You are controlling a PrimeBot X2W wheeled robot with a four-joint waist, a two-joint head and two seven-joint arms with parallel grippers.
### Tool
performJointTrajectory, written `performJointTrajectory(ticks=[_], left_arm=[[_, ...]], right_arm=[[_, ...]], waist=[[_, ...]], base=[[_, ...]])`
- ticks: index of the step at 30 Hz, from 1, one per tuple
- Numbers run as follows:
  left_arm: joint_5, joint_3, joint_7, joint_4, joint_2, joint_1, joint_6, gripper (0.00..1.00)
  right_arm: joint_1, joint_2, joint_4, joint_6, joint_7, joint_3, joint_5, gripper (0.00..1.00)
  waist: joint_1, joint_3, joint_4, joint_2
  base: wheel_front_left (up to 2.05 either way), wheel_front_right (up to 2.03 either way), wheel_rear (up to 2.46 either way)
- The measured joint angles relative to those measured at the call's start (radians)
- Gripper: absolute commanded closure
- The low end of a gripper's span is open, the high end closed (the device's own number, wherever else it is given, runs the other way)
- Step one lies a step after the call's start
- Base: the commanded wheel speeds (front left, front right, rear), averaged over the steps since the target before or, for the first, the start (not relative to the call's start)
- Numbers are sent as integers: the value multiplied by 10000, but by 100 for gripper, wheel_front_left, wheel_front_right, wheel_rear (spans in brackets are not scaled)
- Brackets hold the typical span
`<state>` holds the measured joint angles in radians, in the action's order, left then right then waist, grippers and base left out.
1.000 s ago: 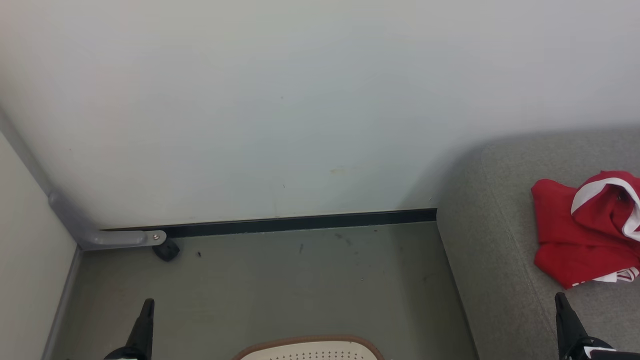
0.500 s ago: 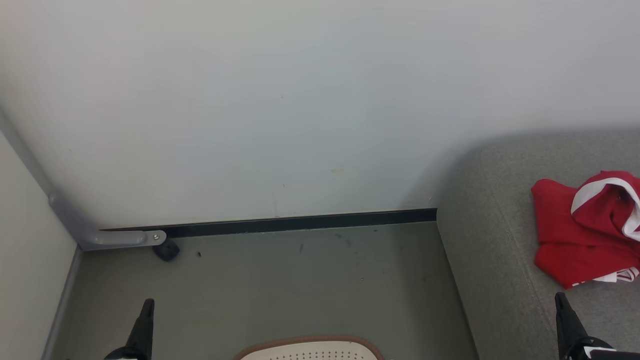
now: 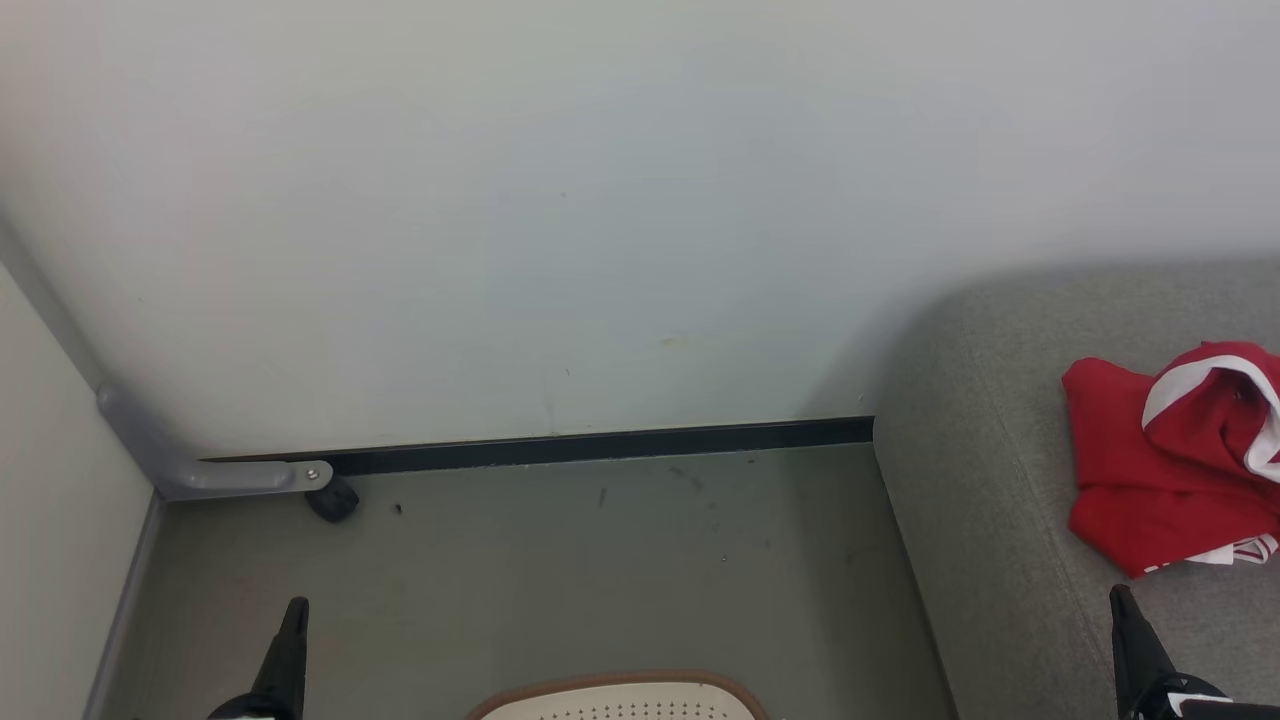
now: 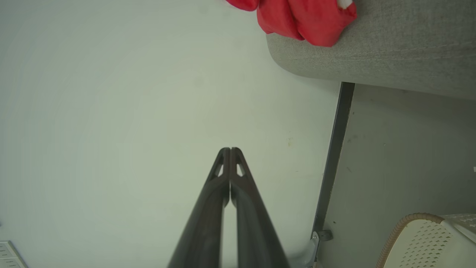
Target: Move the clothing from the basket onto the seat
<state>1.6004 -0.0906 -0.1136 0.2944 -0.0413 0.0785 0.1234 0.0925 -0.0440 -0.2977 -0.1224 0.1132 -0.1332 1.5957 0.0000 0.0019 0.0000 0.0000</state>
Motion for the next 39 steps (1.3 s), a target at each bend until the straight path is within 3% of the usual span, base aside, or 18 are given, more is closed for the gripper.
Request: performJointTrajectory(ticks=[39], left_arm=[[0,0,2,-4,2,0,0,100]], right_arm=[[0,0,6,0,0,0,0,100]], waist=[[0,1,0,0]], base=[[0,0,0]])
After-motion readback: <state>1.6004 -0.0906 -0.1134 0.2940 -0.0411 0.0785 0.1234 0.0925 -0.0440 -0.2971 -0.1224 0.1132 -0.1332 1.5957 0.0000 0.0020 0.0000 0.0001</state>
